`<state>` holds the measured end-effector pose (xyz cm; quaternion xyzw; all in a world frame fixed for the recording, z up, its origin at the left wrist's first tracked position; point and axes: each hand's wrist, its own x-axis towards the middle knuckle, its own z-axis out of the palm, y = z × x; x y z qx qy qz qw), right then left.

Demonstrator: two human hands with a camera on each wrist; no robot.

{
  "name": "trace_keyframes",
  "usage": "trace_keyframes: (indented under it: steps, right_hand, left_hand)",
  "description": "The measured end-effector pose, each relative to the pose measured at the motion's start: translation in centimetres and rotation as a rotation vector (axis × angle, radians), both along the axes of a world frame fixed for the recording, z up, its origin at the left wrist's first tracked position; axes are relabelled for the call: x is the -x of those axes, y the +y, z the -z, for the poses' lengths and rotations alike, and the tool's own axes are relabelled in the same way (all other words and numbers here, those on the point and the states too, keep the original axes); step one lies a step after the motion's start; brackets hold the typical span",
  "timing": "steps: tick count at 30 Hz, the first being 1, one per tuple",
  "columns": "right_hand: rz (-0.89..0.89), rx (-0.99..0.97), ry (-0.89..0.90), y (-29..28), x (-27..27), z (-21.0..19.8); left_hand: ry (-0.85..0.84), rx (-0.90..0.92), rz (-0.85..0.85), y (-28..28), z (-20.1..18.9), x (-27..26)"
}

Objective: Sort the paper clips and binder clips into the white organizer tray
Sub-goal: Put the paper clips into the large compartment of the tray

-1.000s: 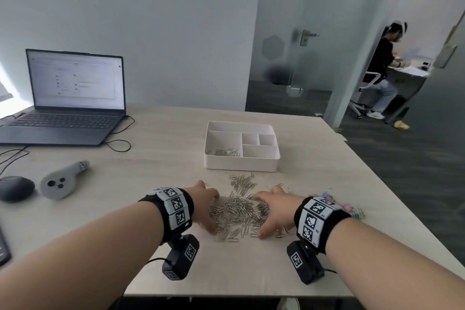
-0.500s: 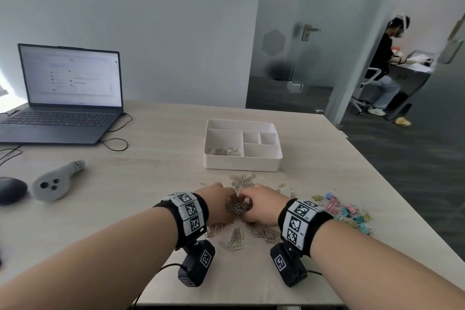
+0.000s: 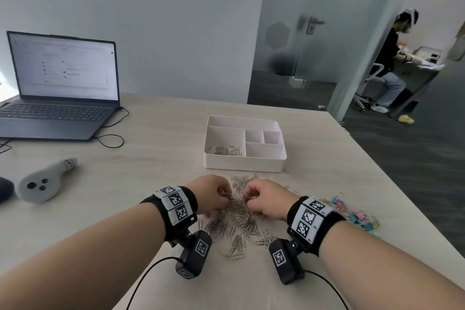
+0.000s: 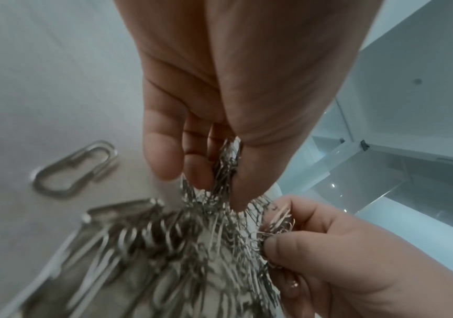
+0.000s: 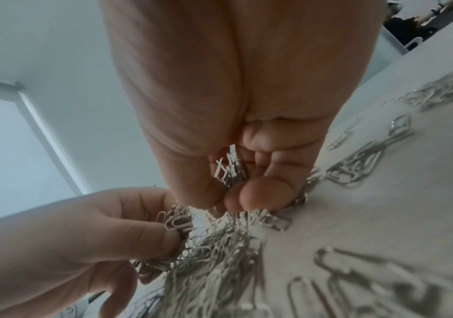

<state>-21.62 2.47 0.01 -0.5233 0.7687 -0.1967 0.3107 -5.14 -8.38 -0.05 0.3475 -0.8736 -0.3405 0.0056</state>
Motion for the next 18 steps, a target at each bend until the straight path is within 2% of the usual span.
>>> trace_keyframes:
  steps: [10, 18]
  right_hand:
    - [0.093, 0.108, -0.26, -2.5, 1.8, -0.6]
    - [0.143, 0.13, -0.385, -3.3, 2.3, 0.4]
  left_hand:
    - [0.233, -0.148, -0.054, -4.2, -1.8, 0.4]
    - [0.391, -0.071, -0.216, -9.2, -4.6, 3.6]
